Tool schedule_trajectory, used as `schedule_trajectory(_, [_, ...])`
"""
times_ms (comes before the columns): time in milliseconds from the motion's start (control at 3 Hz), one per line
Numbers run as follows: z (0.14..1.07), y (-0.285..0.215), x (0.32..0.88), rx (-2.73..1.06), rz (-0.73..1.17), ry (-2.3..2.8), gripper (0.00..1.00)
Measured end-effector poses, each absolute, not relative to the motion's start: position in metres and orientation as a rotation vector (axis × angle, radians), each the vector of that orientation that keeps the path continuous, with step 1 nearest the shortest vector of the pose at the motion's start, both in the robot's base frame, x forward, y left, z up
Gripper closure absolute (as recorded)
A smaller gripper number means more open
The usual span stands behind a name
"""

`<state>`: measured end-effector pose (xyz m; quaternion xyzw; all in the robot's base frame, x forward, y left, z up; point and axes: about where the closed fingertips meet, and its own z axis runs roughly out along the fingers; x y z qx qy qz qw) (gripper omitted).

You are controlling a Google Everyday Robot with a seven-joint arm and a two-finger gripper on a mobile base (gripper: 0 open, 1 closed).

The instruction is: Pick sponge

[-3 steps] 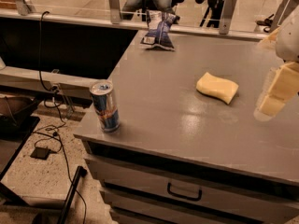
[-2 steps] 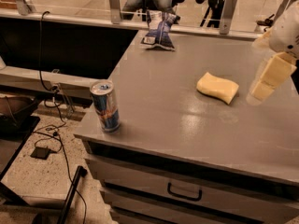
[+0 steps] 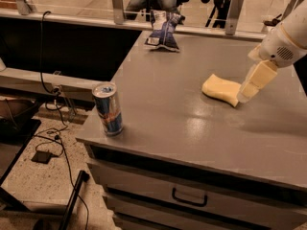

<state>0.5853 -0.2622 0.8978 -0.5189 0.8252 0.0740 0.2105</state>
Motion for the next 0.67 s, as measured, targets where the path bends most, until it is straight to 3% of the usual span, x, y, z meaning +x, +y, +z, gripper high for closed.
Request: schedule_trajectory(667, [0.8468,-0.2684,0.6033,-1.369,0.197,2.315,0.00])
